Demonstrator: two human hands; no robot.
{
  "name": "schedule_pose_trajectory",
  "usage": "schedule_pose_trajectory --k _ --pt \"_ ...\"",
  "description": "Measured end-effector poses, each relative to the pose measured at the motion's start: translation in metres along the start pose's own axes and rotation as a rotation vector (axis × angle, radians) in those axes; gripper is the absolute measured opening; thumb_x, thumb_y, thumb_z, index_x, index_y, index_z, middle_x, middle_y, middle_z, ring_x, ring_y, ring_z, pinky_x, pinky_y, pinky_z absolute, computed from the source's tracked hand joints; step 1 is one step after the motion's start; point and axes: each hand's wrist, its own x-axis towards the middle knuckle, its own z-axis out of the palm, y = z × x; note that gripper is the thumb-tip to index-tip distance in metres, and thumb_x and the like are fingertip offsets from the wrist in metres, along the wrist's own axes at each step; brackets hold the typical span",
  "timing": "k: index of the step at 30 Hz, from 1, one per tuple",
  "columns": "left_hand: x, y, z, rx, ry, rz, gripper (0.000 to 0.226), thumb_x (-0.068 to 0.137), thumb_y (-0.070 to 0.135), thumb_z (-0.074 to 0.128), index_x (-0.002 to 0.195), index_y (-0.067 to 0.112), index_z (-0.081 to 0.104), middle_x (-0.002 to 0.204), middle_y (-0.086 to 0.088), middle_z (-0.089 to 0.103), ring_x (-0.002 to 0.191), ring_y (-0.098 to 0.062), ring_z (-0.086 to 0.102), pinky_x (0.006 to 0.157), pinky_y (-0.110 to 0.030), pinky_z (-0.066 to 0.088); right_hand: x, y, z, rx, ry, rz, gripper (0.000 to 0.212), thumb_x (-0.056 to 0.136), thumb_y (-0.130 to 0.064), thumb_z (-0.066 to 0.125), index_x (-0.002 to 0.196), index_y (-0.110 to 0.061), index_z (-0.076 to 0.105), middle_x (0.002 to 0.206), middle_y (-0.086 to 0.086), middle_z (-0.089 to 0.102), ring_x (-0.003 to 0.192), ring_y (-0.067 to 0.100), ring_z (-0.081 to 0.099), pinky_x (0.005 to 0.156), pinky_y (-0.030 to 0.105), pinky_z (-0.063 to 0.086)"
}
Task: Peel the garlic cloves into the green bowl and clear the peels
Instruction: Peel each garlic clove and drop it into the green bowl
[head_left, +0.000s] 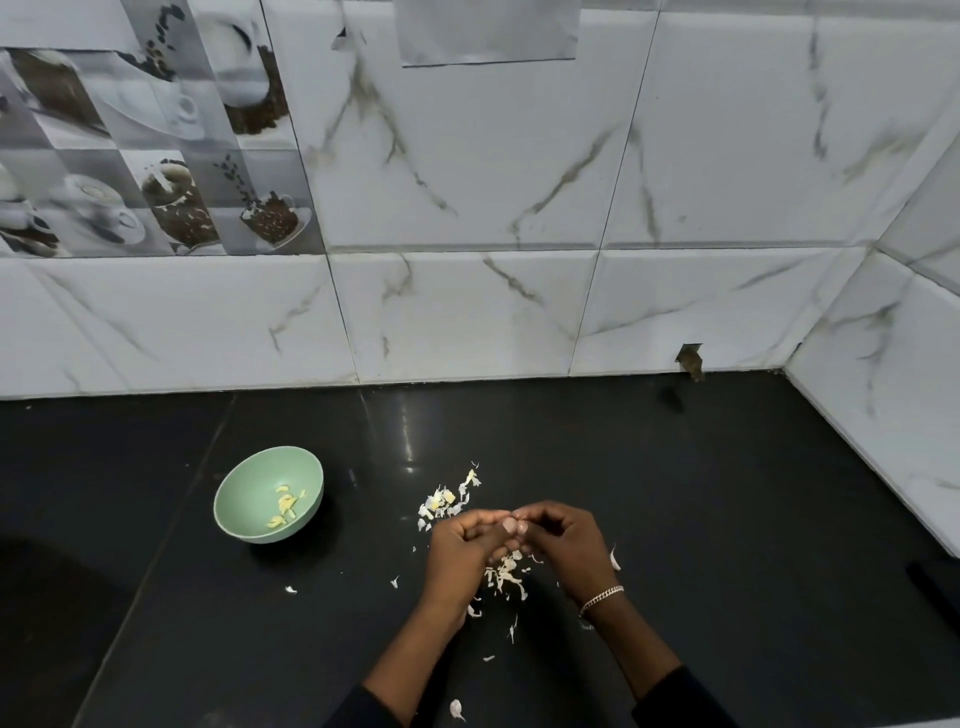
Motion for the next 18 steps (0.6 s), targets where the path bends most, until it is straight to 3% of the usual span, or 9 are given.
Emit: schedule_pose_trajectory --k 4,9,14,18 --pt "-0.003 0.008 -0.008 0.170 0.069 0.096 0.007 0.084 -0.002 0.075 0.089 0.002 0.077 0.076 -0.014 0.076 0.071 -0.021 0.075 0.065 -0.022 0.056 -0.002 -0.001 0.010 -0.172 -0.013 -0.043 0.003 0.088 -0.011 0.075 0.089 -0.011 0.077 0.081 0.005 0.077 0.076 0.020 0.075 0.073 0.035 0.061" --pt "-0.001 0.011 -0.017 0.496 0.142 0.237 0.015 0.083 0.006 0.078 0.084 0.020 0.078 0.072 0.009 0.075 0.069 -0.002 0.070 0.067 -0.017 0.054 -0.003 -0.006 0.021 -0.467 0.000 -0.141 0.006 0.086 -0.027 0.076 0.083 -0.023 0.077 0.075 -0.011 0.074 0.071 0.006 0.069 0.067 0.023 0.055" --pt "0.001 0.007 -0.026 0.626 0.122 0.311 0.016 0.082 0.011 0.079 0.084 0.026 0.077 0.076 0.010 0.072 0.072 -0.003 0.068 0.068 -0.026 0.056 0.001 -0.010 0.027 -0.529 -0.002 -0.100 0.006 0.083 -0.022 0.075 0.077 -0.020 0.075 0.070 -0.006 0.073 0.065 0.008 0.067 0.065 0.026 0.055" --pt "0.000 0.006 -0.029 0.729 0.109 0.364 0.017 0.084 0.011 0.075 0.087 0.028 0.077 0.080 0.015 0.070 0.078 -0.003 0.067 0.072 -0.027 0.057 0.001 -0.013 0.034 -0.556 0.018 -0.083 0.010 0.081 -0.019 0.073 0.072 -0.017 0.071 0.062 -0.004 0.067 0.054 0.002 0.056 0.055 0.017 0.045"
